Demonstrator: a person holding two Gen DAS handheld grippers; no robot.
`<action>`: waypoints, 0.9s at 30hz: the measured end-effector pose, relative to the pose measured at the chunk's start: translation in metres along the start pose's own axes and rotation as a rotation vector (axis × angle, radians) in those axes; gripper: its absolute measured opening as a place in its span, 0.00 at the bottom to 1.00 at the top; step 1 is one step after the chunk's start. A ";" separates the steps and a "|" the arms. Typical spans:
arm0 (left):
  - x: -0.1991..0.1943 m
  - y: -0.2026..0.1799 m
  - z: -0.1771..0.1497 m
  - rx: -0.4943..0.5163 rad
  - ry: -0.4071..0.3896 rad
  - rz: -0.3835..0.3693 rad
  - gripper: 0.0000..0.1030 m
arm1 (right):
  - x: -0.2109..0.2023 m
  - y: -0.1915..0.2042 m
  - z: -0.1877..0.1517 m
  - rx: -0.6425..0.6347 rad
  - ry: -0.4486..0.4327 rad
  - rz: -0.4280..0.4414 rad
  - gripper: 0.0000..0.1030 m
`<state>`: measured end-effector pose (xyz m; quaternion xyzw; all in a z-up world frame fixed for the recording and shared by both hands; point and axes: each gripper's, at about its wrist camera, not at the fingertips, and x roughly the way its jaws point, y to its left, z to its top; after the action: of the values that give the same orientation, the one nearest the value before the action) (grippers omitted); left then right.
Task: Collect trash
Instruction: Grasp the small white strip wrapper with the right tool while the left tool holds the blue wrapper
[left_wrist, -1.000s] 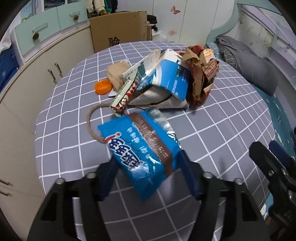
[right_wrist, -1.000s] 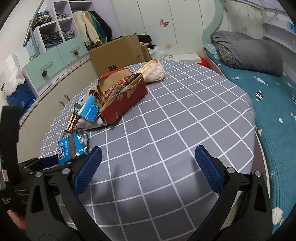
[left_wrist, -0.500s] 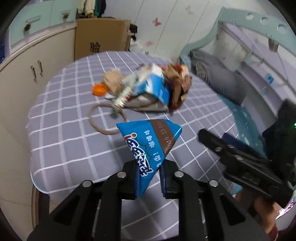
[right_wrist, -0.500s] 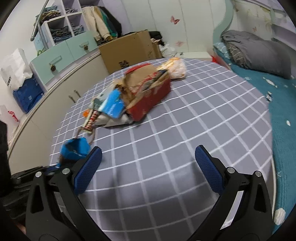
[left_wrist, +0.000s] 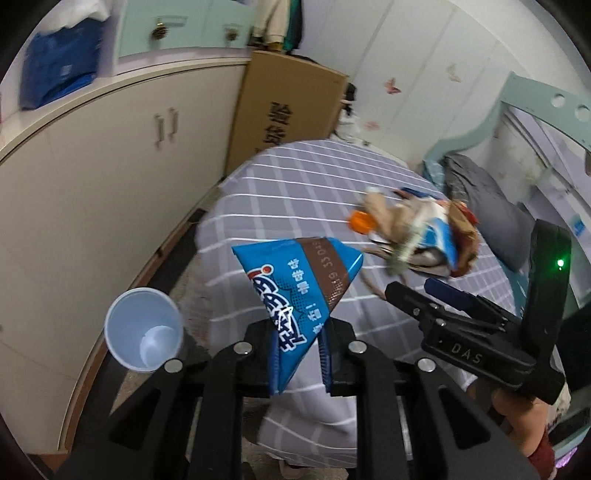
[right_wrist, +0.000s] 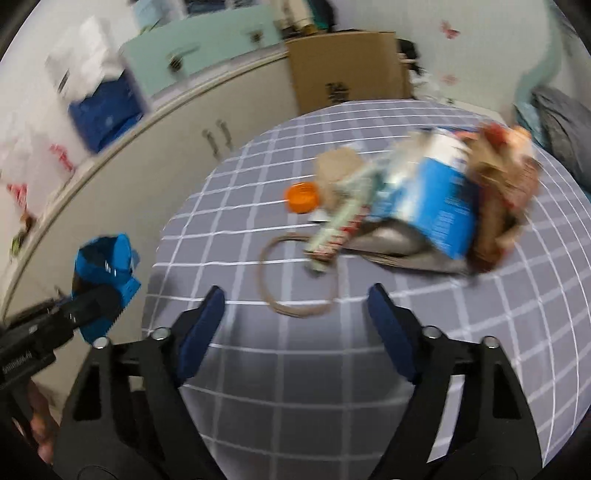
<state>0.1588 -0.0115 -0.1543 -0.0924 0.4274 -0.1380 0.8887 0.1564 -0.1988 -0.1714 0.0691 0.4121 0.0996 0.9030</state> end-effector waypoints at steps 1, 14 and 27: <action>0.000 0.006 0.001 -0.009 -0.001 0.007 0.17 | 0.005 0.007 0.002 -0.026 0.013 0.004 0.64; -0.004 0.029 0.011 -0.029 -0.011 -0.023 0.17 | 0.024 0.023 0.011 -0.163 0.114 0.007 0.04; -0.013 0.063 0.020 -0.088 -0.033 -0.045 0.17 | -0.019 0.060 0.052 -0.049 -0.039 0.253 0.04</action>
<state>0.1770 0.0527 -0.1501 -0.1432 0.4163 -0.1378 0.8872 0.1760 -0.1479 -0.1111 0.1006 0.3797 0.2215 0.8926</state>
